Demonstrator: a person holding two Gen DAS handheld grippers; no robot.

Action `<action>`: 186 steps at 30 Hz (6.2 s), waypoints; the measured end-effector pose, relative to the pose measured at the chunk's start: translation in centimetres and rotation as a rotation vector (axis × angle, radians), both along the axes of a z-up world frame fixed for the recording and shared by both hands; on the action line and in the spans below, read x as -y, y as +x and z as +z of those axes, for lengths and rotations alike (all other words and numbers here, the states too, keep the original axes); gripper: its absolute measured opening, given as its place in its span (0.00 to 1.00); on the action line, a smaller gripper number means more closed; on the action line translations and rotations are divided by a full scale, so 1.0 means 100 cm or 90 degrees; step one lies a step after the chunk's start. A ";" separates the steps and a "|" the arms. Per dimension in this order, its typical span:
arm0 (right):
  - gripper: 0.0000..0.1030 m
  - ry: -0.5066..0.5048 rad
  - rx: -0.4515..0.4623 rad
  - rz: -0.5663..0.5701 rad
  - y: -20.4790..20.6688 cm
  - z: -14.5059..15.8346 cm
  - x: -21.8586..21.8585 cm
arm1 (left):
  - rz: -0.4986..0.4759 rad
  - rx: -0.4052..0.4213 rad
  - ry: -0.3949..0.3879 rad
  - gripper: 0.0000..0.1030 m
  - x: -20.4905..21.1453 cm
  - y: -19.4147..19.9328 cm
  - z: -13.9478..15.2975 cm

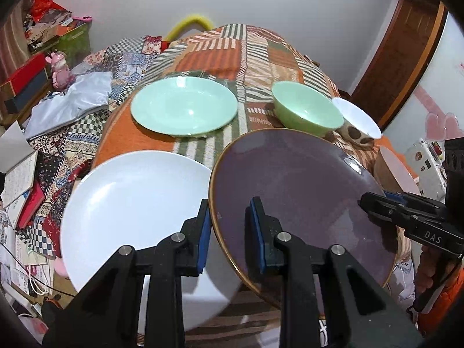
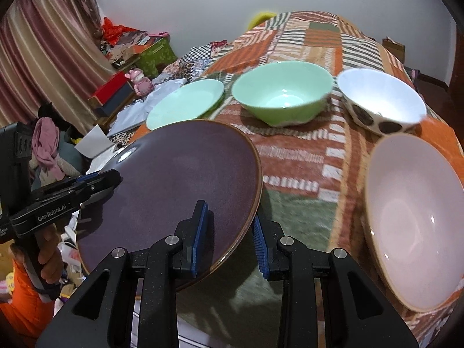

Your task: Organize plates and bowls

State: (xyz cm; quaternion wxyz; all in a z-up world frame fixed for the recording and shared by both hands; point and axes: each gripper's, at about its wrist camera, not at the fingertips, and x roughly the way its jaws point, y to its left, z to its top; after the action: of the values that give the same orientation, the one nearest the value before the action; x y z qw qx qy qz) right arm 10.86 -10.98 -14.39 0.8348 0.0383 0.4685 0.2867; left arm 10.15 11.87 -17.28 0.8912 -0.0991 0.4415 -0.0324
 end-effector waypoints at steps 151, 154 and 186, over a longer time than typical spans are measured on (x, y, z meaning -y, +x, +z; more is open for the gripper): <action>0.32 -0.069 -0.022 0.193 0.022 -0.012 -0.148 | 0.159 -0.049 -0.028 0.34 -0.114 -0.058 -0.028; 0.32 -0.069 -0.010 0.187 0.019 -0.006 -0.141 | 0.158 -0.040 -0.025 0.34 -0.110 -0.057 -0.022; 0.31 -0.044 0.028 0.075 0.009 0.020 -0.039 | 0.059 -0.003 -0.016 0.34 -0.016 -0.031 0.006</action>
State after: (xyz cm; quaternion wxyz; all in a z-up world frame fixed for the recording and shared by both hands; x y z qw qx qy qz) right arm 11.76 -7.09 -12.36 0.8275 -0.0242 0.4610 0.3196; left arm 7.01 13.48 -16.70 0.8892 -0.1305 0.4384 0.0033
